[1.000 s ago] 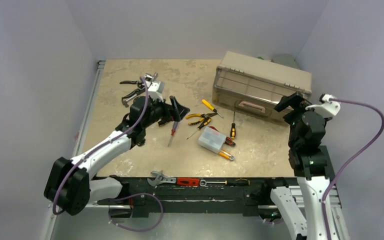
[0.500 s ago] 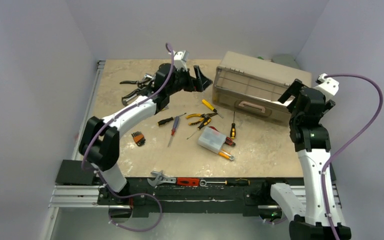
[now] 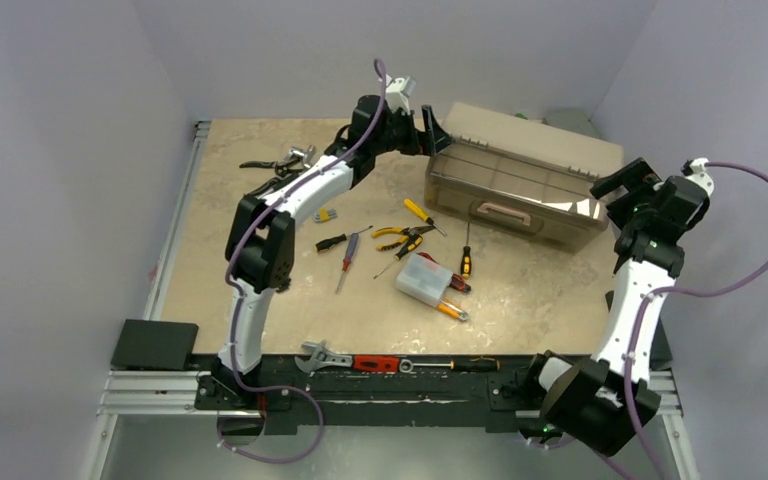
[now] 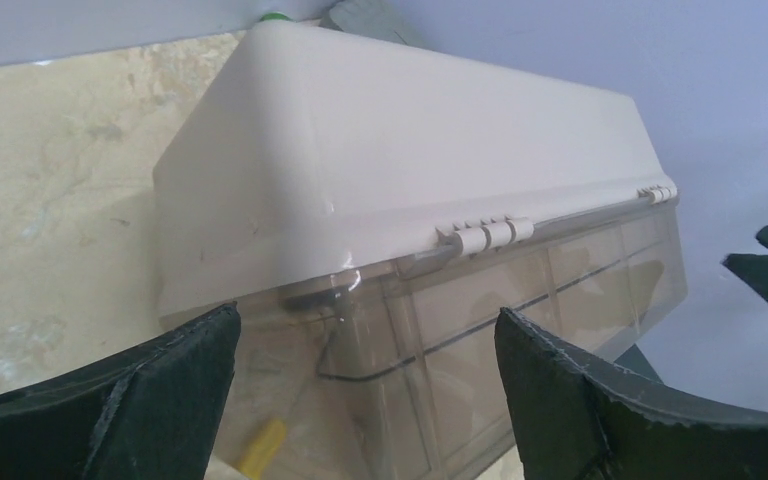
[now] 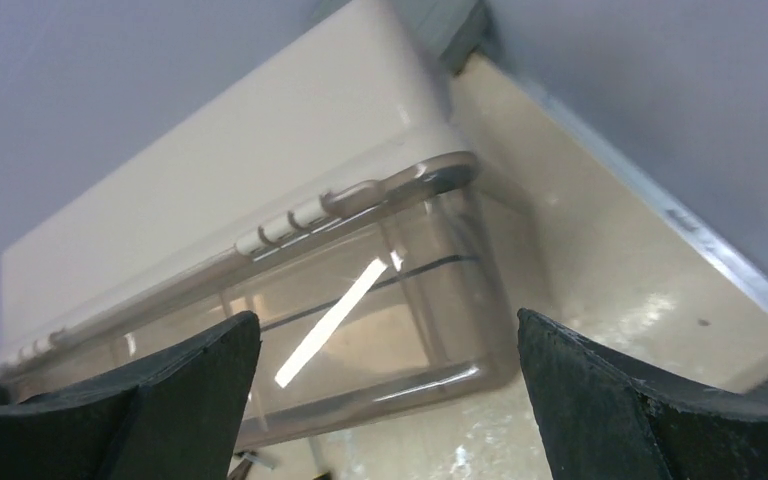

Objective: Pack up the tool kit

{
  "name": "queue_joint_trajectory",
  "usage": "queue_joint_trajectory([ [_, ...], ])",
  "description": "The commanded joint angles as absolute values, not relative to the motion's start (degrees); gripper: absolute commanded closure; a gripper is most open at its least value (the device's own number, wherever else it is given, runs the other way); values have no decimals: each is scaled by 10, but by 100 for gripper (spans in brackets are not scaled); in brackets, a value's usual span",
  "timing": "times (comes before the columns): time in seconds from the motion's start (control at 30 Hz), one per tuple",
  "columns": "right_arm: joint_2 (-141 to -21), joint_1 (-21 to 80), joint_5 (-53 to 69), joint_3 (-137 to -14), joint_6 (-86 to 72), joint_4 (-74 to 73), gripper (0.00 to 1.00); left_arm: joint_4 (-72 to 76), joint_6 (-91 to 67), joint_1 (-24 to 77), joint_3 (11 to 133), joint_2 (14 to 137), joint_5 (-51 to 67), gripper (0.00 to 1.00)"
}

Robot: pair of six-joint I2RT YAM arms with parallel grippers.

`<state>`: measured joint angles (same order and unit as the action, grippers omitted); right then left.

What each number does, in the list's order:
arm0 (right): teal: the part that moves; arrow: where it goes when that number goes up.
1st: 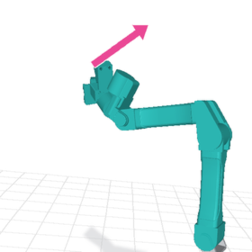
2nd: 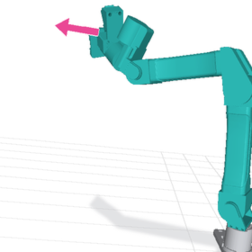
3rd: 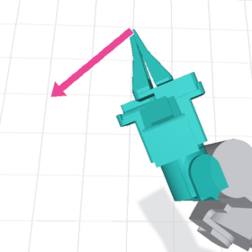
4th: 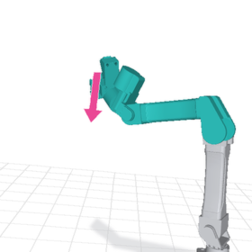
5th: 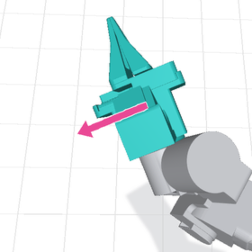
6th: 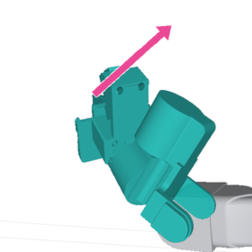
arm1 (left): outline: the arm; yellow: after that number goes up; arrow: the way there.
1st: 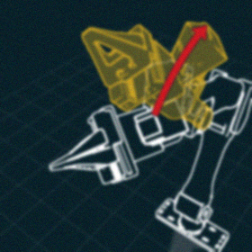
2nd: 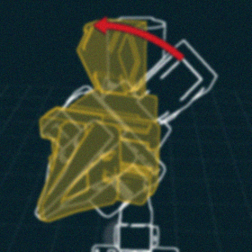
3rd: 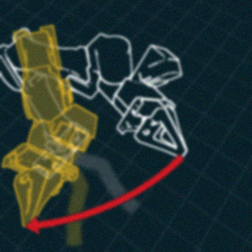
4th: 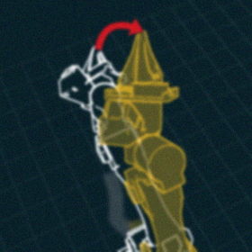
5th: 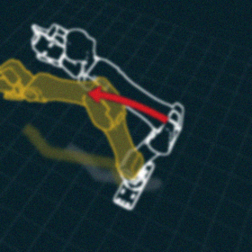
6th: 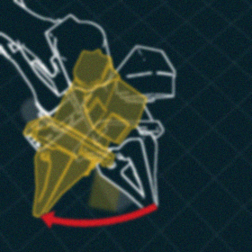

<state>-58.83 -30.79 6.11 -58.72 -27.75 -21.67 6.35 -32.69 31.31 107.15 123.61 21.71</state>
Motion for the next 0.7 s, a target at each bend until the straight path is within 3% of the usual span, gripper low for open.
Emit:
queue_joint_trajectory([
  [0.0, -646, -317, 250, -567, -326, -109, 1, 81, -389, 316, 1115, 1283, 273, 7],
  [0.4, -697, -304, 397, -477, -365, -4, 3, 291, -520, 332, 957, 1264, 326, 17],
  [0.67, -642, -223, 386, -496, -365, -51, 3, 274, -525, 346, 932, 1202, 342, 20],
])
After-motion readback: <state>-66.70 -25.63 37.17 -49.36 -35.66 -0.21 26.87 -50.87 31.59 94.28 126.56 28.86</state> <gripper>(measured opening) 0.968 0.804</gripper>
